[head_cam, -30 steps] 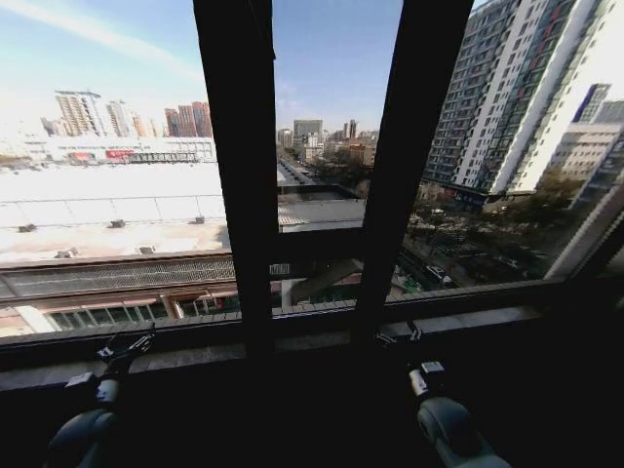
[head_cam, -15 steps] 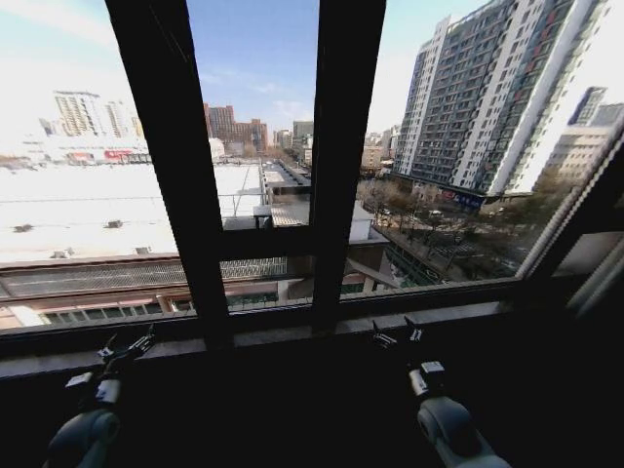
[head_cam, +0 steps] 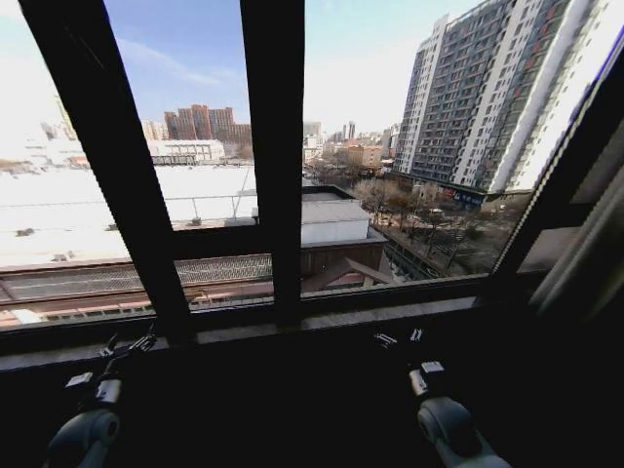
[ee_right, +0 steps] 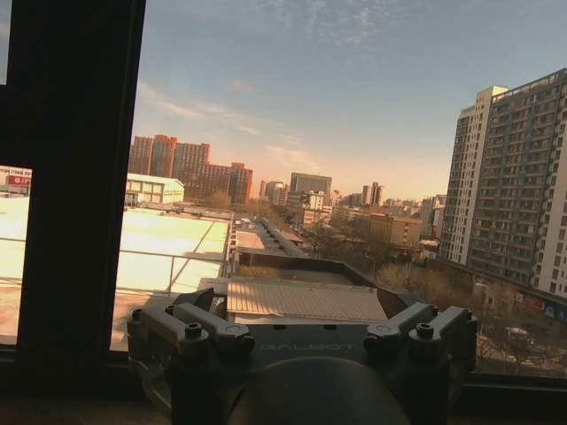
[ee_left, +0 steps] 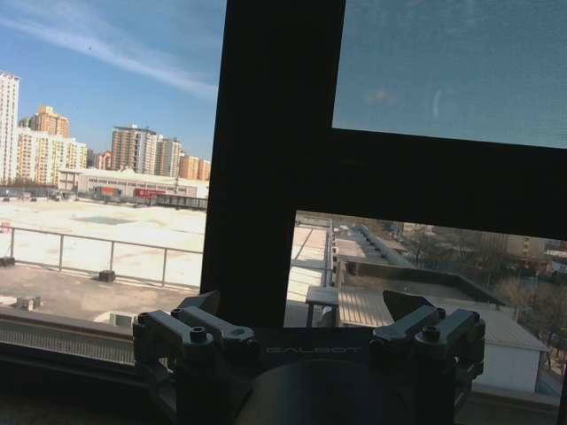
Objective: Open the curtains by pulling them apart, changing their state from closed to fully open.
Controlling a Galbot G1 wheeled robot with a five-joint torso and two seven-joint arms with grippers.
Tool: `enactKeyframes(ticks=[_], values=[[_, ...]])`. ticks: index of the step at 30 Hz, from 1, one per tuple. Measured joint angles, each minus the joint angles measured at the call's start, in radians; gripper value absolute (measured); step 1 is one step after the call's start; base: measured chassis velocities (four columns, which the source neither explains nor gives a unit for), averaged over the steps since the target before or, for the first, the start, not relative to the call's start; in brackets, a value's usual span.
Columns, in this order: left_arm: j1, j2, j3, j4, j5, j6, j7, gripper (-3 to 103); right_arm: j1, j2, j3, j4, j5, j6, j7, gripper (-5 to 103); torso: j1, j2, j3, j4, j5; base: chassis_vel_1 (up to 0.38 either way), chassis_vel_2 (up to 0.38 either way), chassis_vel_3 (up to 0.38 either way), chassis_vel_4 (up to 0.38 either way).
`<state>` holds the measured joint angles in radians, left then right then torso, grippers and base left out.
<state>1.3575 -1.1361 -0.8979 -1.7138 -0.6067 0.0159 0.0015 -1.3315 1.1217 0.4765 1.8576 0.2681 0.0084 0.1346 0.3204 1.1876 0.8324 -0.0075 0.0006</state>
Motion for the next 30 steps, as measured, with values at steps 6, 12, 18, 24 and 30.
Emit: enactKeyframes(ticks=[6,12,18,24,30], values=[[0.000,0.000,0.000,0.000,0.000,0.000,-0.001,100,0.000,0.000,0.000,0.000,0.000,0.000,0.000,100,0.000,0.000,0.000,0.0006,-0.0017,0.013,0.026,-0.027,-0.022],[0.000,0.000,-0.001,0.000,0.000,0.000,-0.001,100,0.000,0.000,0.000,0.000,0.000,0.000,0.000,100,0.000,0.000,0.000,0.0001,-0.0007,0.023,-0.006,-0.018,0.001],[0.000,0.000,0.000,0.000,0.000,0.000,-0.001,100,0.000,0.000,0.000,0.000,0.000,0.000,0.000,100,0.000,0.000,0.000,-0.0001,-0.0005,0.012,-0.121,-0.019,0.127],[0.000,0.000,0.000,0.000,0.000,0.000,0.000,100,0.000,0.000,0.000,0.000,0.000,0.000,0.000,100,-0.001,0.000,0.000,0.0002,-0.0004,0.052,-0.109,-0.045,0.139],[0.000,0.000,0.000,0.000,0.000,0.000,0.000,100,0.000,0.000,0.000,0.000,0.000,0.000,0.000,100,0.000,0.000,0.000,0.0003,-0.0008,0.010,-0.016,-0.018,0.018]])
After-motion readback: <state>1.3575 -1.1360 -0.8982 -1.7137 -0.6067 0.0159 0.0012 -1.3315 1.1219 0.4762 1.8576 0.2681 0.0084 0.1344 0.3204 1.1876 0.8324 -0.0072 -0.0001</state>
